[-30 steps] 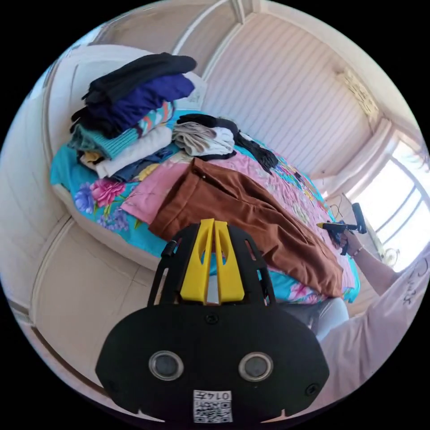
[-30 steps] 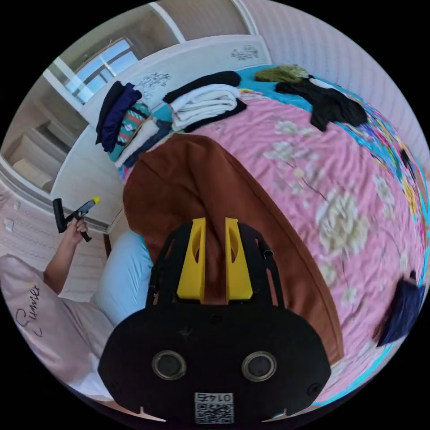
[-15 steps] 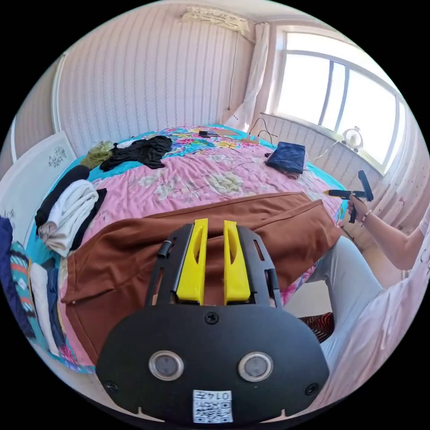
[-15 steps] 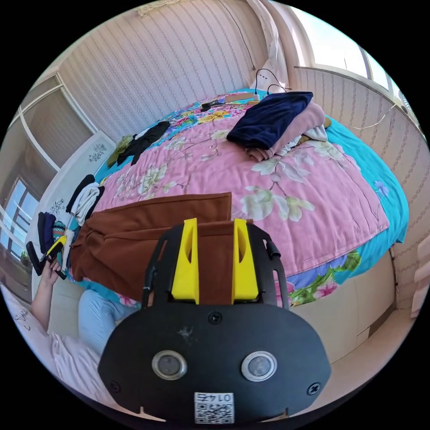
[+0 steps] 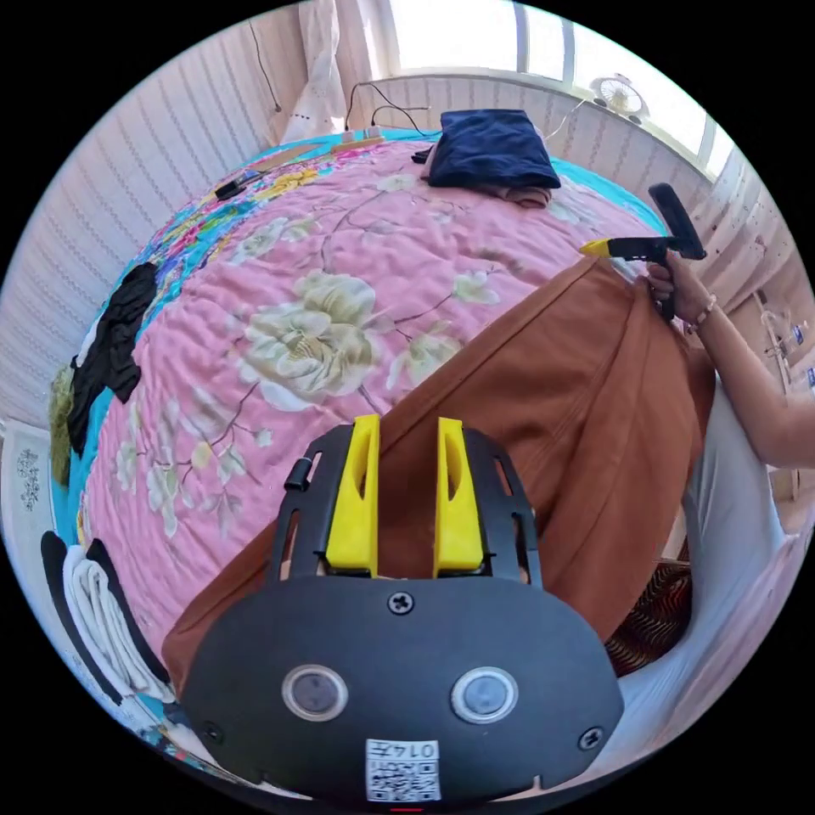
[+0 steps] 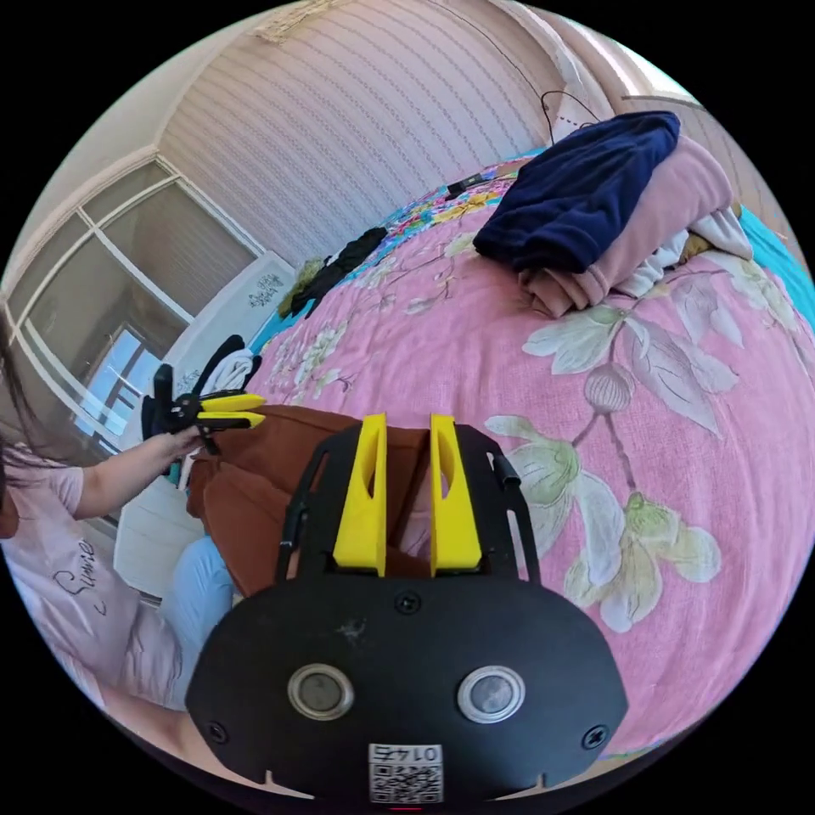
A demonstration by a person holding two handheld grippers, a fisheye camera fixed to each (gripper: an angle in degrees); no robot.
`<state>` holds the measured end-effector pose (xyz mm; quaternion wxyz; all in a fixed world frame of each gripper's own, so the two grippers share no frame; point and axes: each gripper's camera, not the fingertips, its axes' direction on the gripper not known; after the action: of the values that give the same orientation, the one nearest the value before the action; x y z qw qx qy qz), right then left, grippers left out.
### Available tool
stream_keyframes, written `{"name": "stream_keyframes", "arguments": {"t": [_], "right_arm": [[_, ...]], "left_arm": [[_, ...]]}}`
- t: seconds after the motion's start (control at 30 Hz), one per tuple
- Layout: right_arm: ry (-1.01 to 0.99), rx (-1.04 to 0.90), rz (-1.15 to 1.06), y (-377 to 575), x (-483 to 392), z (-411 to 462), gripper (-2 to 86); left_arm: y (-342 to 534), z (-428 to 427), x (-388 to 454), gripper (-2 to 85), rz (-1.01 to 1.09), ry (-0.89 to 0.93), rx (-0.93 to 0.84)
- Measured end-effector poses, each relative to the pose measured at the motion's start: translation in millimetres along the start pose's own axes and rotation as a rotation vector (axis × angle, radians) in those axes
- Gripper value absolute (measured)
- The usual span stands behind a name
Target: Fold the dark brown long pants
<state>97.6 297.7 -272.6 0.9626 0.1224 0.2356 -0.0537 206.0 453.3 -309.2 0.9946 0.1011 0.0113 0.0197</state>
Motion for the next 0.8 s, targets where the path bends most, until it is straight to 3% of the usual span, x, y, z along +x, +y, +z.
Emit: {"name": "stream_keyframes", "arguments": {"t": [0.1,0.23,0.33,0.43,0.53,0.67,0.8], "right_arm": [[-0.065,-0.021,0.004,11,21,-5,9.6],[0.012,-0.189,-0.083,19,24,1,9.1],[0.017,-0.148,-0.104,33,37,-1,6.1],[-0.107,-0.143,-0.140,43,49,-5,2.5],[-0.100,-0.141,-0.132,50,60,-6,1.5],[-0.124,-0.127,-0.098,58,76,-10,1.0],[-0.064,-0.095,-0.131,61,70,-20,0.8]], "left_arm": [[-23,24,11,9.5,0.072,-0.001,-0.026],[-35,44,19,9.1,0.094,-0.010,-0.003],[-50,48,25,9.8,0.119,-0.008,-0.014],[-63,50,27,10.5,0.140,-0.004,0.011],[-74,85,35,11.0,0.187,-0.040,-0.076],[-80,100,34,5.3,0.156,0.041,-0.058],[-85,100,44,0.8,0.222,-0.041,-0.050]]}}
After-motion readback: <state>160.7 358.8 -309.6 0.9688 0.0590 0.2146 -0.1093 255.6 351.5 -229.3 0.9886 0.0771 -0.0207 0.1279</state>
